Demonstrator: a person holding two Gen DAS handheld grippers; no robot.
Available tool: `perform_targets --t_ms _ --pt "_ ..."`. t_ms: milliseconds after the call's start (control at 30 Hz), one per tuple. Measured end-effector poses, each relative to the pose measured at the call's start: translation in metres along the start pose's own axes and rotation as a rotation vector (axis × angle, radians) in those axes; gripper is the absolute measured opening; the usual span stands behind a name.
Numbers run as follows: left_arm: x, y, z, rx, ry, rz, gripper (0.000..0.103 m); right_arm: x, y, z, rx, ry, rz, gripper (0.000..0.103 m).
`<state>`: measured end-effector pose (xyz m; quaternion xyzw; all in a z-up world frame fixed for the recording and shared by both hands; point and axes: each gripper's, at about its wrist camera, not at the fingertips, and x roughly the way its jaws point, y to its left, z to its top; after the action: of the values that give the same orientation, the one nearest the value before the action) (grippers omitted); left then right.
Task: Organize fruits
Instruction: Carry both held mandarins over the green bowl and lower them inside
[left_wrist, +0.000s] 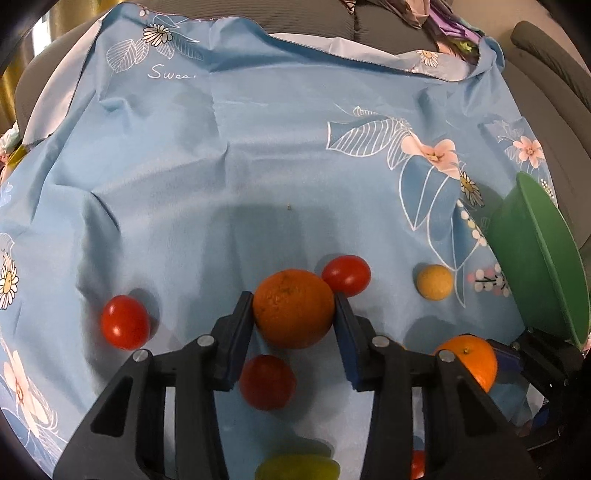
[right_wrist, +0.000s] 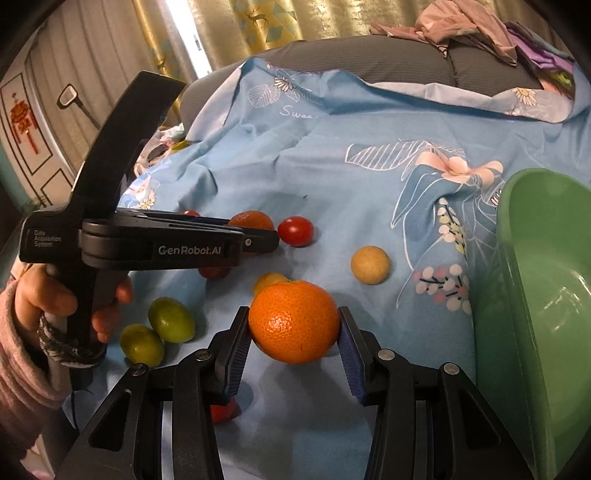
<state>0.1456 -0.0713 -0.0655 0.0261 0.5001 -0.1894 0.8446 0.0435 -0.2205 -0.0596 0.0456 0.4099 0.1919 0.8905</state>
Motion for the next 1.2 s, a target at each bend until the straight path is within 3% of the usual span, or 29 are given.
perform_targets --t_ms 400,733,1200 --pt "-0.068 -0.010 -0.016 0.014 -0.108 0.011 0.042 -0.040 -0.001 0.005 0.013 -0.082 0.003 0.047" --pt "-0.113 -0.053 -0.013 0.094 -0.185 -0.011 0.042 -0.077 0.000 0.007 0.038 -0.198 0.033 0.047" --pt "-0.097 -0.164 0.000 0.310 -0.164 -0.154 0.042 -0.132 -0.060 -0.014 0.165 -0.286 -0.195 0.047"
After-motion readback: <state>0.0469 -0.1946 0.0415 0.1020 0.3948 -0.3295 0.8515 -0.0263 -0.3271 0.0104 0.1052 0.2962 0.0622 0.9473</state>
